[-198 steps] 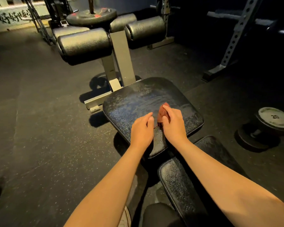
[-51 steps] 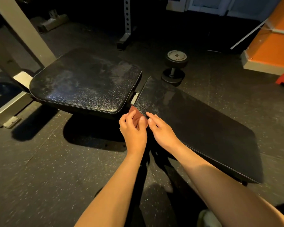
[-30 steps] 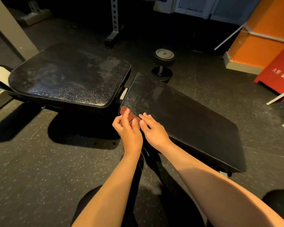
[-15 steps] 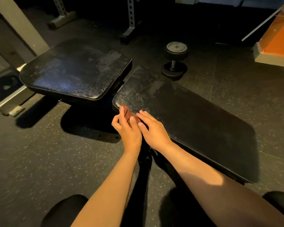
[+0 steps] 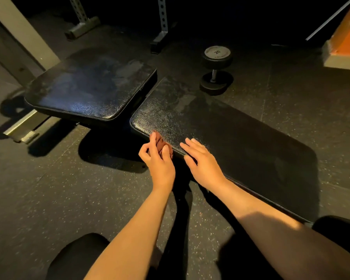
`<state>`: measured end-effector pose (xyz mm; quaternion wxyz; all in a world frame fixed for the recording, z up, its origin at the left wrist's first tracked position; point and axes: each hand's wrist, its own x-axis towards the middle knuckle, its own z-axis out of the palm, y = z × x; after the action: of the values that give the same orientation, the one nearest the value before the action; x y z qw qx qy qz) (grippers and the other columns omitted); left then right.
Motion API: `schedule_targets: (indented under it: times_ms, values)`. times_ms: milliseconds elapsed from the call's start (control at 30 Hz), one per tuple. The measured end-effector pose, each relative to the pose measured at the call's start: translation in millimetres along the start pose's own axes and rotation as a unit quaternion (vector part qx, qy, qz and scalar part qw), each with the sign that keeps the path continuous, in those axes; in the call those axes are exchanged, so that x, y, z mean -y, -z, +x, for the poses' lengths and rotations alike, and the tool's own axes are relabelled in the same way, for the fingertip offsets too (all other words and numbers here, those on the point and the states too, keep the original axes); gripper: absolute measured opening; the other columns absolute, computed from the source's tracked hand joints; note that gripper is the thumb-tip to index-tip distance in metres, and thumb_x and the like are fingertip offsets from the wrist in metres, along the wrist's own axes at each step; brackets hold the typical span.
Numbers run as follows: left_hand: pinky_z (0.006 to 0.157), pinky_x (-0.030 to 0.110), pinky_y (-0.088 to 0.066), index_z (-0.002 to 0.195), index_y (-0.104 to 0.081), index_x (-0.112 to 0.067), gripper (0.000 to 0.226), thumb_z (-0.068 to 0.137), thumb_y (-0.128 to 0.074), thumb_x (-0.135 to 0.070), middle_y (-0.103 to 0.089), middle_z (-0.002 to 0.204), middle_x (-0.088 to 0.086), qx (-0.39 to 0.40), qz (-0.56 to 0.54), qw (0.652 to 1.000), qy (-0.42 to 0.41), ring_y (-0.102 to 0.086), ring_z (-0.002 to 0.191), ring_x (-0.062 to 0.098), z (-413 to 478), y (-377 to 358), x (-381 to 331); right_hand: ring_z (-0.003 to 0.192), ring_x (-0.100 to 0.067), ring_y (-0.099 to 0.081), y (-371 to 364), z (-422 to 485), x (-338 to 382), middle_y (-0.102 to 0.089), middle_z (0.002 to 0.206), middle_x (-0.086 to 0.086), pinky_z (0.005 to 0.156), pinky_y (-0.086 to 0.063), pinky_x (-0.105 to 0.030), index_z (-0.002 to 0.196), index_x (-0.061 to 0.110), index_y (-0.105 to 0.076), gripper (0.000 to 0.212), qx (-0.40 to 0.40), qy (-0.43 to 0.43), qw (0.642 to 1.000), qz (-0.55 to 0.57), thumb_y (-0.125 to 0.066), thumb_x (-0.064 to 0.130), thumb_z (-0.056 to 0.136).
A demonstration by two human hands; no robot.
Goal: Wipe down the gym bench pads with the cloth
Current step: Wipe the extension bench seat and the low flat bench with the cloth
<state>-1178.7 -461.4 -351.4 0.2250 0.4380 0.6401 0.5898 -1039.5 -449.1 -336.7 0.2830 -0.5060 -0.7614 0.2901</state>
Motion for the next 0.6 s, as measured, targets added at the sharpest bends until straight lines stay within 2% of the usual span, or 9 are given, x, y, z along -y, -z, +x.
schedule_targets:
  times_ms: [67, 167, 233, 300, 367, 467, 533, 600]
  values:
    - [0.104, 0.008, -0.038, 0.151, -0.040, -0.024, 0.056, 0.101, -0.054, -0.003, -0.028, 0.135, 0.002, 0.009, 0.004, 1.000, -0.009, -0.045, 0.122, -0.010, -10.6, -4.9, -1.8, 0.149, -0.009, -0.023, 1.5, 0.4, -3.7, -0.039, 0.156, 0.006, 0.113, -0.004, -0.004, 0.145, 0.023, -0.052, 0.042, 0.000, 0.001, 1.000, 0.019, -0.052, 0.015, 0.104]
    - [0.110, 0.021, -0.041, 0.149, -0.041, -0.036, 0.057, 0.101, -0.056, -0.009, -0.029, 0.135, -0.008, 0.072, 0.016, 0.997, -0.031, -0.049, 0.129, 0.009, -29.9, -12.4, 8.5, 0.148, -0.009, -0.025, 2.0, -0.1, -8.6, -0.041, 0.155, 0.005, 0.113, -0.006, -0.004, 0.143, 0.021, -0.054, 0.041, -0.005, 0.008, 1.000, 0.028, -0.052, 0.012, 0.103]
    - [0.106, 0.015, -0.040, 0.149, -0.042, -0.036, 0.056, 0.101, -0.057, -0.012, -0.027, 0.134, -0.018, 0.110, 0.042, 0.992, -0.037, -0.049, 0.126, 0.008, -40.2, -11.9, 10.8, 0.148, -0.013, -0.027, -2.8, -0.9, -9.9, -0.041, 0.155, 0.002, 0.115, -0.007, -0.007, 0.143, 0.018, -0.054, 0.041, -0.016, 0.017, 1.000, 0.017, -0.051, 0.010, 0.103]
    - [0.100, 0.007, -0.038, 0.149, -0.044, -0.031, 0.053, 0.101, -0.058, -0.011, -0.028, 0.131, -0.017, 0.122, 0.056, 0.990, -0.045, -0.047, 0.119, -0.005, -41.2, -5.9, 6.0, 0.149, -0.016, -0.027, -7.2, -1.6, -9.9, -0.041, 0.155, 0.001, 0.116, -0.005, -0.009, 0.143, 0.017, -0.054, 0.041, -0.022, 0.017, 1.000, 0.011, -0.050, 0.009, 0.103]
    - [0.096, 0.004, -0.039, 0.145, -0.050, -0.026, 0.050, 0.100, -0.059, -0.006, -0.032, 0.128, -0.006, 0.112, 0.050, 0.991, -0.047, -0.047, 0.114, -0.013, -35.7, -0.6, -0.4, 0.149, -0.014, -0.027, -7.4, -2.3, -8.4, -0.041, 0.155, 0.002, 0.115, -0.003, -0.008, 0.143, 0.019, -0.054, 0.041, -0.024, 0.013, 1.000, 0.014, -0.051, 0.010, 0.103]
    - [0.101, 0.011, -0.041, 0.140, -0.049, -0.042, 0.055, 0.099, -0.060, -0.007, -0.034, 0.127, -0.003, 0.065, 0.031, 0.997, -0.041, -0.050, 0.119, 0.000, -26.6, -1.0, -0.3, 0.148, -0.011, -0.027, -3.3, -3.4, -9.6, -0.042, 0.155, 0.004, 0.115, -0.004, -0.007, 0.143, 0.022, -0.054, 0.042, -0.023, 0.016, 0.999, 0.021, -0.052, 0.009, 0.103]
    - [0.106, 0.017, -0.039, 0.139, -0.045, -0.053, 0.060, 0.098, -0.061, -0.012, -0.035, 0.124, -0.008, 0.050, 0.062, 0.996, -0.044, -0.048, 0.124, 0.012, -24.8, -6.1, 4.1, 0.148, -0.011, -0.028, -3.2, -2.9, -6.8, -0.043, 0.154, 0.004, 0.118, -0.010, -0.014, 0.142, 0.022, -0.056, 0.041, -0.030, 0.009, 0.999, 0.030, -0.052, 0.010, 0.102]
    - [0.106, 0.014, -0.029, 0.141, -0.045, -0.053, 0.057, 0.099, -0.061, -0.018, -0.037, 0.119, -0.012, 0.030, 0.114, 0.993, -0.030, -0.044, 0.121, 0.014, -29.6, -10.2, 6.4, 0.147, -0.011, -0.031, -6.7, -3.6, -2.7, -0.047, 0.152, 0.002, 0.122, -0.016, -0.026, 0.140, 0.020, -0.058, 0.040, -0.052, -0.007, 0.998, 0.039, -0.051, 0.008, 0.102]
